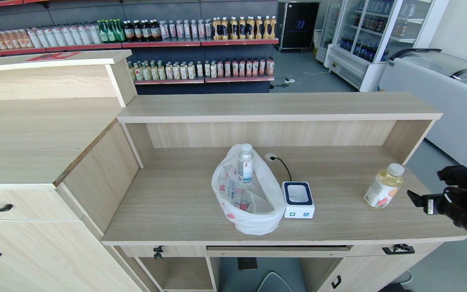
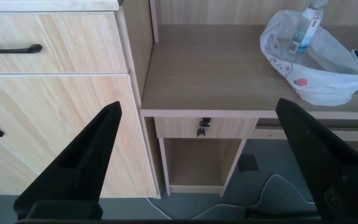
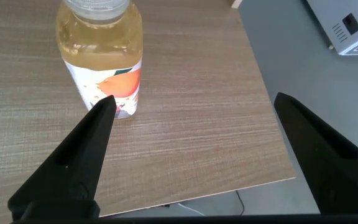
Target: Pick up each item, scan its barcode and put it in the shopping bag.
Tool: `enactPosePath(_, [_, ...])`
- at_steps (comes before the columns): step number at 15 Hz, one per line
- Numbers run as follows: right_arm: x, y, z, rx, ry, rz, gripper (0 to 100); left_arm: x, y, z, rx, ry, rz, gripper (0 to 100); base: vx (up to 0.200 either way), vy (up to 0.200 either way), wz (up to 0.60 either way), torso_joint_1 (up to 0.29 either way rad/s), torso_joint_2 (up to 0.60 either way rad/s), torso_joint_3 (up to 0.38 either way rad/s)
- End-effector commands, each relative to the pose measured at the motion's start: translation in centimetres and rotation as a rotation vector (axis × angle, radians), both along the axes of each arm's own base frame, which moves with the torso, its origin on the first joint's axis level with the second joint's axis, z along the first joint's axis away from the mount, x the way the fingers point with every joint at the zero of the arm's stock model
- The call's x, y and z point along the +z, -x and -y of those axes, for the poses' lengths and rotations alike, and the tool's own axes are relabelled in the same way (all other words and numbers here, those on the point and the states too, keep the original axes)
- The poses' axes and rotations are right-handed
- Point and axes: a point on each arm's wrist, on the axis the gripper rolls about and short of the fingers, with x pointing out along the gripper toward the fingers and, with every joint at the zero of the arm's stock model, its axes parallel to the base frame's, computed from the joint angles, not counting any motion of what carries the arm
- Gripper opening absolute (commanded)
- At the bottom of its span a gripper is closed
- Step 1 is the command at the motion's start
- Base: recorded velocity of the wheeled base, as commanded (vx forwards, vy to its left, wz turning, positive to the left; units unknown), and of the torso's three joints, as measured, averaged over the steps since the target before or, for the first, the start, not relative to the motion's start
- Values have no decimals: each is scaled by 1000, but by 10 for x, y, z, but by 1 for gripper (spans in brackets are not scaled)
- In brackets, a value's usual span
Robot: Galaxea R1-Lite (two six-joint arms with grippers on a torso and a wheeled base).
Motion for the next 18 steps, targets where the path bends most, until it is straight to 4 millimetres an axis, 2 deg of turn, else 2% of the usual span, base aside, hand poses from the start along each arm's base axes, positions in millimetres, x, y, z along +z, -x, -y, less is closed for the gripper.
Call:
enactPosePath(1, [-6,-3,-3,11,-10,-12,100,0,0,0,1,0,-1,100,0,0,0,0,0,0])
enactPosePath(9, [-12,-28,-1,27,-16,30,100,0,0,0,1,0,-1,100,0,0,0,0,0,0])
enactPosePath(15, [-22,-39,-17,73,-49,23,100,0,0,0,1,0,-1,100,0,0,0,0,0,0])
enactPosePath(18, [-25,-50,-20,92,-43,33,100,0,0,0,1,0,-1,100,0,0,0,0,0,0])
